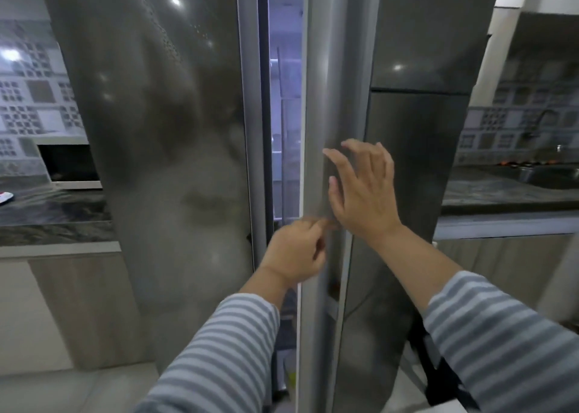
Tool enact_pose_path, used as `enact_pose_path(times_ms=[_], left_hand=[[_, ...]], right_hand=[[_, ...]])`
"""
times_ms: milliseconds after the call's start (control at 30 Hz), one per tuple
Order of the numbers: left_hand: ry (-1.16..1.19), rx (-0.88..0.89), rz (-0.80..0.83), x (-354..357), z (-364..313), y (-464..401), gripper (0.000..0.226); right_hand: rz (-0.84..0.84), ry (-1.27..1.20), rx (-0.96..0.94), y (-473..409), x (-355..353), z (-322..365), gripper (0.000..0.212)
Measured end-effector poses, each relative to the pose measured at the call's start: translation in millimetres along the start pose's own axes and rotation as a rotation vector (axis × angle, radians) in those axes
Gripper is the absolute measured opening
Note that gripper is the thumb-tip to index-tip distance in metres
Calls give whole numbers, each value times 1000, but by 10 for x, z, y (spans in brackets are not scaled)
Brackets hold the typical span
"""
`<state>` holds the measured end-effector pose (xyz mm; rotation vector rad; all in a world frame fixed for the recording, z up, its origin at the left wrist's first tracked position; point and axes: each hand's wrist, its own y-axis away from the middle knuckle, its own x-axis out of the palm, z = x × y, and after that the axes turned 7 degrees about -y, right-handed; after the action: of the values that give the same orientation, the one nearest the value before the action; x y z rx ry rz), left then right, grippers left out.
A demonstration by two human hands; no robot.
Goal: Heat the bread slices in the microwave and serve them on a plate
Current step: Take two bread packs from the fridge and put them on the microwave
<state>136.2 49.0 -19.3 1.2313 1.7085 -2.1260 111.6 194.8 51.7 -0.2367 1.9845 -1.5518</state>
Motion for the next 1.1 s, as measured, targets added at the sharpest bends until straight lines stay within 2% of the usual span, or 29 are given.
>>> enact_pose_path(times_ms=[67, 200, 267, 367, 433, 500, 633, 867, 1100], left_hand=[[-55, -12, -120, -145, 58, -58, 34], [-72, -111, -207, -280, 129, -186, 38], [-72, -181, -166, -249, 84, -260, 51], [-115, -166, -60, -146, -49, -357, 81], [-121, -171, 39, -55, -193, -362, 91], [-142, -156, 68, 45, -372, -342, 98], [-136, -112, 26, 244, -699, -330, 101], [-68, -59, -77, 370, -1335, -350, 106], [-110, -22, -89, 497, -1820, -399, 105]], right_hand=[[0, 27, -47, -113, -131, 77, 48], [119, 156, -121, -200, -352, 175, 54], [217, 227, -175, -143, -465, 202, 57], [406, 377, -222, 19, -592, 145, 63], [484, 481, -199, 149, -702, 15, 67], [530, 592, -206, 279, -827, -136, 64], [536, 638, -210, 510, -1096, -408, 63], [521, 621, -175, 847, -1550, -824, 79], [467, 606, -141, 1105, -1893, -1212, 90]])
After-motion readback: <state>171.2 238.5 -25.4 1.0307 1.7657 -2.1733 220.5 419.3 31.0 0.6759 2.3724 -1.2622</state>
